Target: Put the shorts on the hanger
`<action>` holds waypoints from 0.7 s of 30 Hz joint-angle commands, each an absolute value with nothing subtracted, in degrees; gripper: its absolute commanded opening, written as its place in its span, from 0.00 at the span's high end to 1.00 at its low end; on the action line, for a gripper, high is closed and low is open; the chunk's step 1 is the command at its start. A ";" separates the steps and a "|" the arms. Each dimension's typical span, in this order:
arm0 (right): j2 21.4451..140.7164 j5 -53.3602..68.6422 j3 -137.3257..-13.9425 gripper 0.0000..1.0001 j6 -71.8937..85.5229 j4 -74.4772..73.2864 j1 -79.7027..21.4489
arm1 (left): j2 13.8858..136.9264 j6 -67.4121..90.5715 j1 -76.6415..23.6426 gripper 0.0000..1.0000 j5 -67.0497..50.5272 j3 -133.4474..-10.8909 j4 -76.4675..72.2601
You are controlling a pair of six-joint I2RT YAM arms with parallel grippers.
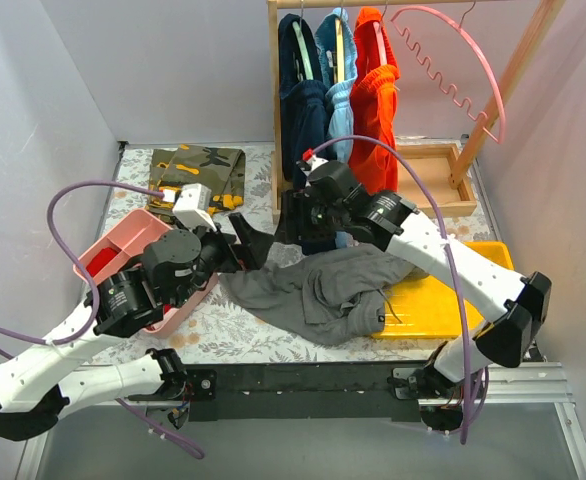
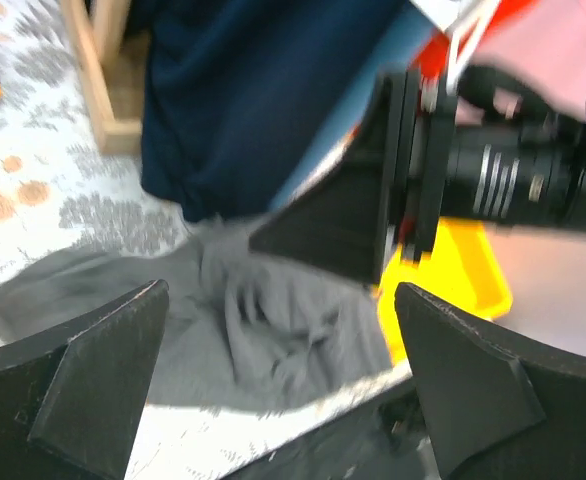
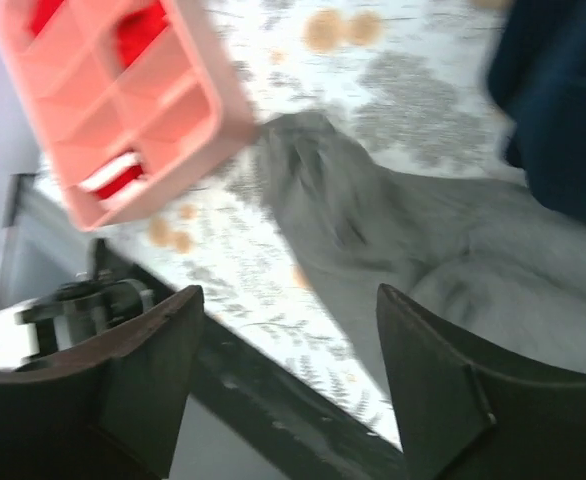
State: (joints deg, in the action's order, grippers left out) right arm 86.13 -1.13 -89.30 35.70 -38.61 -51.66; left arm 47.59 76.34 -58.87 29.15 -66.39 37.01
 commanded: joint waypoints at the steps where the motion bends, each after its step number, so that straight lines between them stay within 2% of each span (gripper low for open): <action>1: 75.51 -8.08 -87.02 0.20 31.82 -36.38 -48.00 | 49.39 71.90 -58.62 0.06 19.00 -63.02 37.18; 6: 63.84 -17.47 -75.98 0.20 32.87 -39.37 -45.62 | 52.99 73.47 -59.24 0.16 4.08 -55.65 30.69; 9: 57.25 -23.46 -68.07 0.18 34.98 -41.22 -42.29 | 57.64 74.88 -63.52 0.21 2.02 -53.17 23.14; 15: 51.77 -20.32 -56.26 0.17 33.41 -41.14 -30.87 | 73.02 77.34 -74.07 0.28 8.34 -57.03 16.18; 21: 50.80 -14.68 -48.08 0.17 31.82 -37.01 -19.53 | 84.01 76.21 -78.48 0.28 15.38 -62.75 14.33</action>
